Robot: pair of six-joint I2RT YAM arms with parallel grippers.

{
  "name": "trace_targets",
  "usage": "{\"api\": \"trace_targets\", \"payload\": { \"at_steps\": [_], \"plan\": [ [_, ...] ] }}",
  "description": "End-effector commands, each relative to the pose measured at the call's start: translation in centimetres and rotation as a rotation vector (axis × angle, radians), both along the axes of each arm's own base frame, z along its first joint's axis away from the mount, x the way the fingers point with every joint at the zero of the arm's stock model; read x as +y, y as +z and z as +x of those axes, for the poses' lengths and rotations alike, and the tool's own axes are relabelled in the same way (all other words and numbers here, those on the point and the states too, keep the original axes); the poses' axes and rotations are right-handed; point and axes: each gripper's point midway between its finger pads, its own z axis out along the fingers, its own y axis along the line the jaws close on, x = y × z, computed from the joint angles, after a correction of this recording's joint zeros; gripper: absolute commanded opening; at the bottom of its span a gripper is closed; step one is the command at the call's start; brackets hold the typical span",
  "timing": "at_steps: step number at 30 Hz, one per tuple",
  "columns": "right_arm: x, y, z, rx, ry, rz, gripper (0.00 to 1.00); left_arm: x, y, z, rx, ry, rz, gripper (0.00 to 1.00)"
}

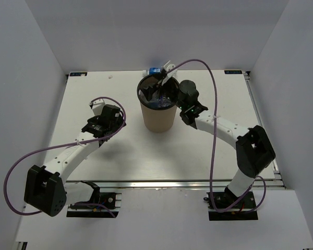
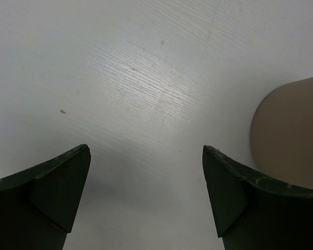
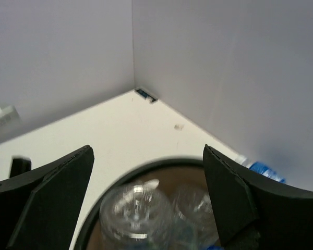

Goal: Put the plastic bottles in the bin

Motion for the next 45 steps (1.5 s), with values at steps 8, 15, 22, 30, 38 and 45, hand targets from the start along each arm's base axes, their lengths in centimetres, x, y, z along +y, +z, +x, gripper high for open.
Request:
{"api": "trace_targets", "payload": {
  "at_steps": [8, 15, 22, 30, 38, 45],
  "plan": [
    [-5.2, 12.9, 2.9, -0.030, -0.221, 0.050, 0.89, -0.1, 1.9, 1.4, -0.041, 0.019, 0.004, 0.98],
    [-12.2, 10.6, 9.1, 0.259, -0.179, 0.180, 0.89, 0.0, 2.2, 3.0, -0.037, 0.038, 0.025, 0.98],
    [-18.5, 2.0, 19.1, 0.426, -0.382, 0.098, 0.89, 1.1, 2.3, 4.9, -0.034, 0.073, 0.055, 0.98],
    [-18.7, -5.2, 27.5, 0.445, -0.492, 0.166, 0.89, 1.9, 2.3, 7.1, -0.037, 0.078, 0.042, 0.98],
    [-16.7, -13.3, 32.3, 0.437, -0.533, 0.301, 0.89, 1.6, 0.4, 8.4, 0.021, 0.065, 0.032, 0.98],
    [-14.2, -14.5, 34.0, 0.379, -0.445, 0.534, 0.89, 1.6, -2.0, 8.5, 0.091, 0.066, 0.052, 0.98]
  ]
}}
